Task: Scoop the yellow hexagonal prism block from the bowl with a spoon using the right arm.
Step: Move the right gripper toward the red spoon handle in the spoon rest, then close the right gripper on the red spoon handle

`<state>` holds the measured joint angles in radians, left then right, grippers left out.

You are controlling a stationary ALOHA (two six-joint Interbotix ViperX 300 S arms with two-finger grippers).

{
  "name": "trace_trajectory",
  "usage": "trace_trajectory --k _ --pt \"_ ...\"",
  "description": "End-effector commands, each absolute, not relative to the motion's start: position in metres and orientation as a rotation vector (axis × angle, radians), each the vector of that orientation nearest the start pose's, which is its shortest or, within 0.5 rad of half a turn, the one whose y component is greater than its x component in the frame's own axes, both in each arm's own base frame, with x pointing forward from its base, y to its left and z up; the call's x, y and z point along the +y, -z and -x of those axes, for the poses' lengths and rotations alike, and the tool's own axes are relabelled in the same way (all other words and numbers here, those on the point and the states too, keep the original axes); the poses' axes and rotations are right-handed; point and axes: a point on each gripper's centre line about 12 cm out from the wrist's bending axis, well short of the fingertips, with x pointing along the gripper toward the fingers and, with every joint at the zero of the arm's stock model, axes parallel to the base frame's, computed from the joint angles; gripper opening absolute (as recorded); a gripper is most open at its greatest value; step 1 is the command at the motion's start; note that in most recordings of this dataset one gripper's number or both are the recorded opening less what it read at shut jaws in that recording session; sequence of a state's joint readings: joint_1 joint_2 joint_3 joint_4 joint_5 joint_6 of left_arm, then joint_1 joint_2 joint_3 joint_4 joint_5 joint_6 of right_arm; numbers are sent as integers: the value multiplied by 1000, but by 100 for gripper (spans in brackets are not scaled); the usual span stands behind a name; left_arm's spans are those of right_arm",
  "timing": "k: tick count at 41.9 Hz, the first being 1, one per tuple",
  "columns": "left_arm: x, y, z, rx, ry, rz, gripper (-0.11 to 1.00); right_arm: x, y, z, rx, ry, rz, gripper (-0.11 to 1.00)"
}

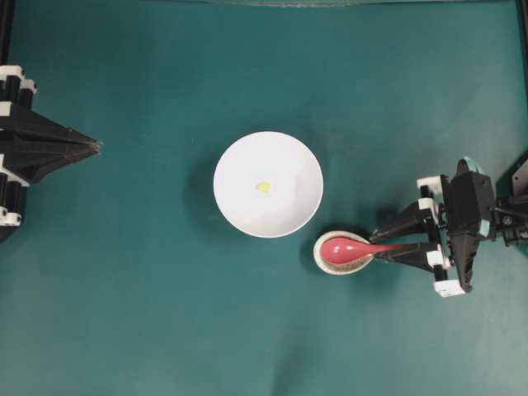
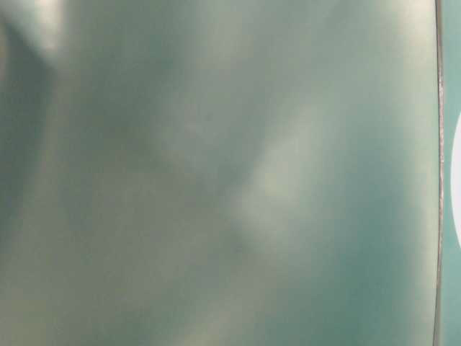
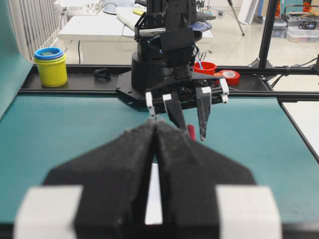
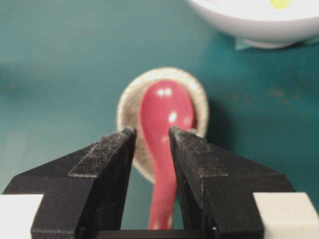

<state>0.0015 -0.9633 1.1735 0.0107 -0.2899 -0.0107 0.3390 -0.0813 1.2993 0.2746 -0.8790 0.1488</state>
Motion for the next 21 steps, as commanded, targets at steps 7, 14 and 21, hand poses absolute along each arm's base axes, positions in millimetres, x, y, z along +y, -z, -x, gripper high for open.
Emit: trace_trajectory --k 7,14,21 --pt "0 -301 -201 -95 2 2 0 67 -101 -240 353 -76 -219 42" --pt "0 -301 -201 -95 2 0 0 68 -94 -238 373 -66 -212 42" --pt "0 -301 -201 -95 1 2 0 64 -92 -233 366 -52 -209 42"
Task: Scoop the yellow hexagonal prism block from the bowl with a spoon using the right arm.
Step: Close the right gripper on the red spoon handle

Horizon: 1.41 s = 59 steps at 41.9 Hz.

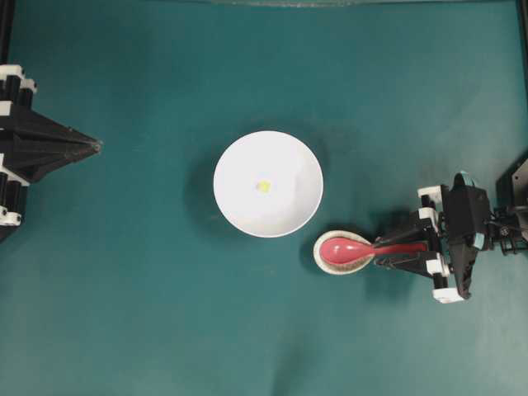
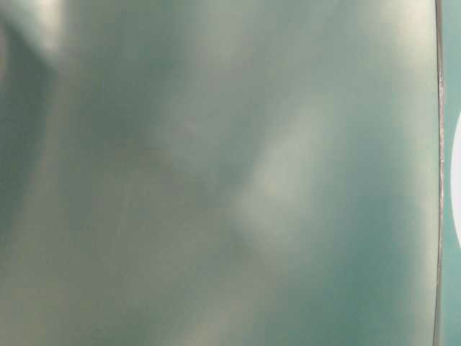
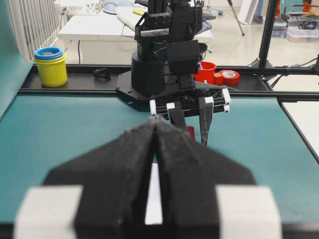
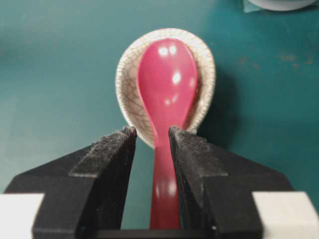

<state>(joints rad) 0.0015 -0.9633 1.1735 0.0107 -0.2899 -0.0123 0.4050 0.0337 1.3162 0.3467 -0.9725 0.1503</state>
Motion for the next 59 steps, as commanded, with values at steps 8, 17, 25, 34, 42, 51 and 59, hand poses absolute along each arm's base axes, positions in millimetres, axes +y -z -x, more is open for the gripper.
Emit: trace_trajectory --k 8,17,25,34,42,51,59 --pt "0 -301 -202 -94 1 2 0 62 -93 -231 350 -51 -206 42" --pt "0 -301 -201 -95 1 2 0 61 -91 -229 361 -51 -194 42" --pt "0 -301 -201 -97 2 2 0 62 -86 -230 378 -48 -188 42" --pt "0 -301 -202 -98 2 2 0 62 -80 -231 396 -44 -178 42" --pt "0 -301 -201 -100 1 2 0 62 -80 -231 395 -45 -178 42" --pt "0 -301 -201 -100 3 0 0 62 -80 -231 395 -45 -178 42" --pt "0 -301 -202 -98 1 2 0 62 -81 -232 389 -45 -178 42"
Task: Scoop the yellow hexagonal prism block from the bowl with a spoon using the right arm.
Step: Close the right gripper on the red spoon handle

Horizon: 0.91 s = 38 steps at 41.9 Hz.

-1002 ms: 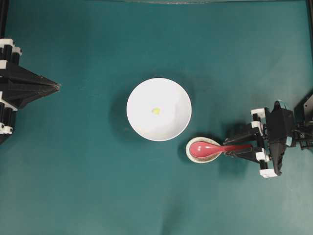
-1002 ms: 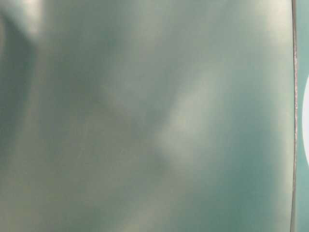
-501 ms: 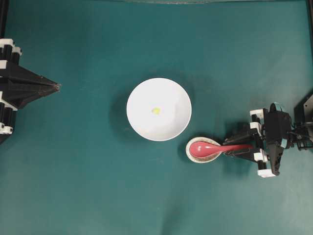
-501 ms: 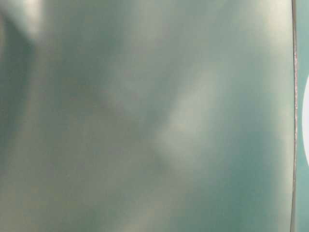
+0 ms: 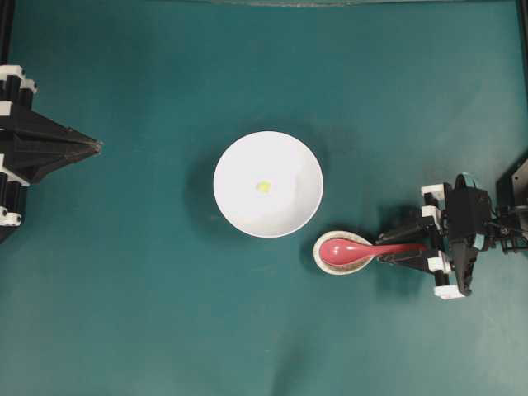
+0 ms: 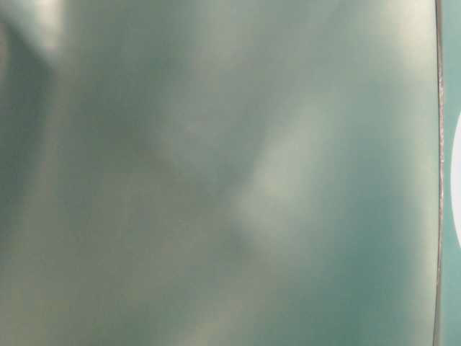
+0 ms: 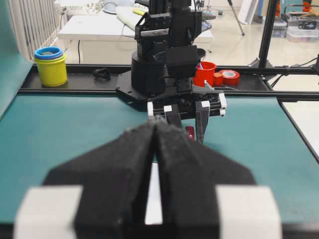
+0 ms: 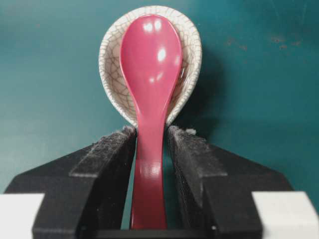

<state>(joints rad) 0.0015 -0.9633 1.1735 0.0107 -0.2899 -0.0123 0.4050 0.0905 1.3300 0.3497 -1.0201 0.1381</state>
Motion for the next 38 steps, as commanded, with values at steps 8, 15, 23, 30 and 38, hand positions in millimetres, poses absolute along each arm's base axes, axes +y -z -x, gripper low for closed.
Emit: trace_trajectory --k 8,15,23,30,38 --pt "0 -301 -201 -100 3 0 0 63 -81 -233 387 -47 -178 42" --pt "0 -301 -201 -98 2 -1 0 63 -82 -233 386 -46 -179 40" --pt "0 -301 -202 -94 1 0 0 63 -83 -234 382 -47 -181 23" --pt "0 -300 -201 -92 1 -1 0 64 -92 -236 348 -53 -196 24" --pt "0 -299 -201 -84 2 0 0 64 -110 -239 318 -56 -233 24"
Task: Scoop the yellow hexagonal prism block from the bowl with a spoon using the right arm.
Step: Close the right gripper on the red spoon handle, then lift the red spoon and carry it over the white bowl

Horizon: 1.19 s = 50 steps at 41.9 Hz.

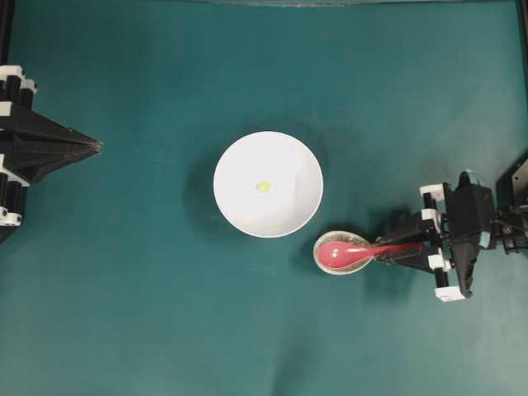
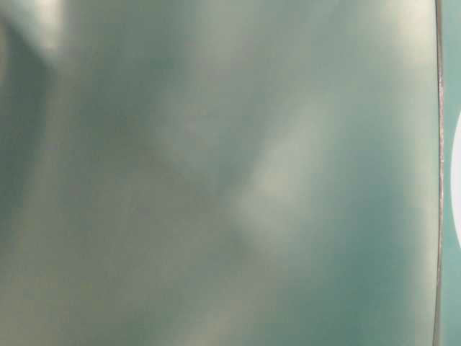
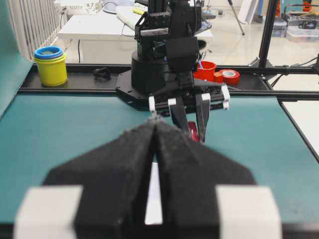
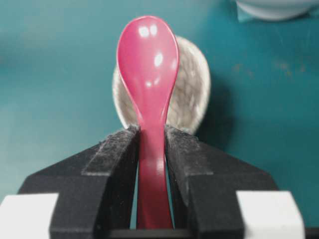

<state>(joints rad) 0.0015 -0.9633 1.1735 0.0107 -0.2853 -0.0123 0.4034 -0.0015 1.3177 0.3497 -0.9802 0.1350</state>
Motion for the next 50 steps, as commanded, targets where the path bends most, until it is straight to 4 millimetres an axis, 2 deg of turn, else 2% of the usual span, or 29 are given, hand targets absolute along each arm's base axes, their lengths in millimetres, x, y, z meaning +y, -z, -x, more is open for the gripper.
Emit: trace_trajectory --k 1,13,24,32,42,50 --pt "0 -299 -202 -81 1 -1 0 63 -112 -240 320 -56 -237 24" --pt "0 -297 -202 -64 1 -1 0 52 -143 -254 403 -25 -272 23" --pt "0 -296 -202 -61 2 0 0 32 -194 -276 475 -6 -265 24" --pt "0 -296 -202 -58 2 0 0 11 -222 -292 560 30 -283 23" --pt "0 -294 -202 -44 0 0 0 -13 -246 -308 664 70 -310 23" --pt "0 -293 -202 -41 0 0 0 -25 -248 -318 763 85 -331 24"
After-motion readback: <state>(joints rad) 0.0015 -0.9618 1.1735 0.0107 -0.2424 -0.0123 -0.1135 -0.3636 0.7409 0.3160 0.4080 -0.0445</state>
